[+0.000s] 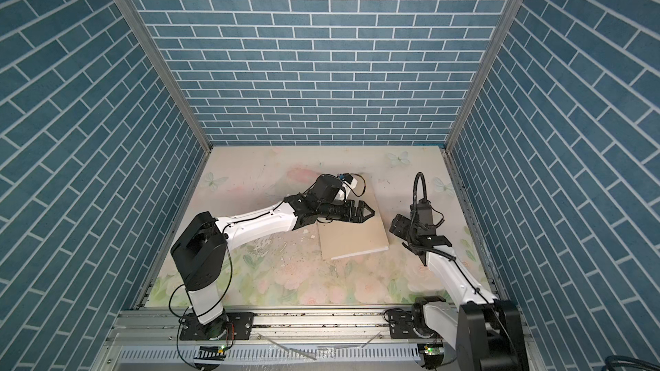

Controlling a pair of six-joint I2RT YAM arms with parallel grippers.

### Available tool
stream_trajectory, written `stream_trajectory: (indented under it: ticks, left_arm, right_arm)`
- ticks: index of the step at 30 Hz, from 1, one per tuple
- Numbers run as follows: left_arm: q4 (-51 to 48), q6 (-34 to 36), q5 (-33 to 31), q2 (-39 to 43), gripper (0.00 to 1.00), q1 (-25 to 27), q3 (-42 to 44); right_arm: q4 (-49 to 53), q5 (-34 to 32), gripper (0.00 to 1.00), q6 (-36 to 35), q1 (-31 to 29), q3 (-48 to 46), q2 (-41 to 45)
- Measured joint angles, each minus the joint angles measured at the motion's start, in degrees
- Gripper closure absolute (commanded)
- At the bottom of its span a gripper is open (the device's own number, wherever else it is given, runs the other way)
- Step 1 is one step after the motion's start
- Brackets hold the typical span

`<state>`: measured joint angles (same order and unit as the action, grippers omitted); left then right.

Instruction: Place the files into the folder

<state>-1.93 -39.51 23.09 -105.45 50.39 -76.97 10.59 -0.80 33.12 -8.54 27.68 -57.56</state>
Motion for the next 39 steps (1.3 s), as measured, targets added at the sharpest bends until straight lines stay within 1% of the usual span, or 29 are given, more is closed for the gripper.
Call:
stream_trajectory:
  ticks: [2,4,7,11,14,17,21,24,28,31,34,37,39]
  left_arm:
    - [0.17,0.50,0.11,0.09,0.00,0.00,0.02]
    - [0.13,1.29,0.00,0.28,0.00,-0.02,0.07]
    - [0.13,2.21,-0.76,1.60,0.00,-0.39,1.84]
    - [-0.26,3.21,-2.71,5.22,0.00,-1.77,6.97]
    - [-1.86,4.39,-5.33,8.04,0.00,-3.58,10.16]
    - [-4.22,6.12,-9.77,11.47,0.00,-5.55,12.94]
    - [-7.78,8.76,-15.82,17.81,0.00,-8.48,17.18]
    - [-9.97,10.27,-19.56,22.75,0.00,-10.99,20.63]
    - [-12.72,11.82,-24.15,28.61,0.00,-13.90,25.33]
    - [-15.28,12.59,-27.54,32.35,0.00,-15.30,28.24]
    - [-17.57,13.27,-30.51,35.69,0.00,-16.48,30.40]
    - [-18.99,13.51,-32.39,38.86,0.00,-18.23,32.24]
    - [-19.67,13.60,-33.33,40.72,0.01,-19.17,33.29]
  right_arm:
    - [1.55,-2.16,0.19,-0.59,0.26,-0.57,3.87]
    - [2.54,-3.67,0.18,-1.46,0.42,-0.76,5.84]
    - [2.86,-5.25,0.18,-3.17,0.48,-0.76,6.91]
    - [1.40,-7.13,0.17,-5.95,0.57,-0.76,6.99]
    - [-2.40,-9.92,0.16,-9.46,0.57,-0.76,6.58]
    - [-9.29,-13.27,0.13,-13.77,0.57,-1.62,5.27]
    - [-22.88,-16.57,0.10,-19.52,0.68,-5.38,1.38]
    - [-33.09,-18.29,0.09,-22.80,1.11,-8.39,-4.79]
    - [-42.82,-18.58,0.08,-24.85,1.99,-9.01,-14.34]
    - [-46.01,-18.38,0.08,-26.34,2.58,-8.66,-18.84]
    - [-46.07,-17.18,0.09,-27.45,3.82,-6.88,-21.55]
    - [-46.45,-15.17,0.09,-27.61,5.53,-5.31,-22.14]
    - [-48.54,-14.12,0.08,-27.65,6.49,-5.40,-22.21]
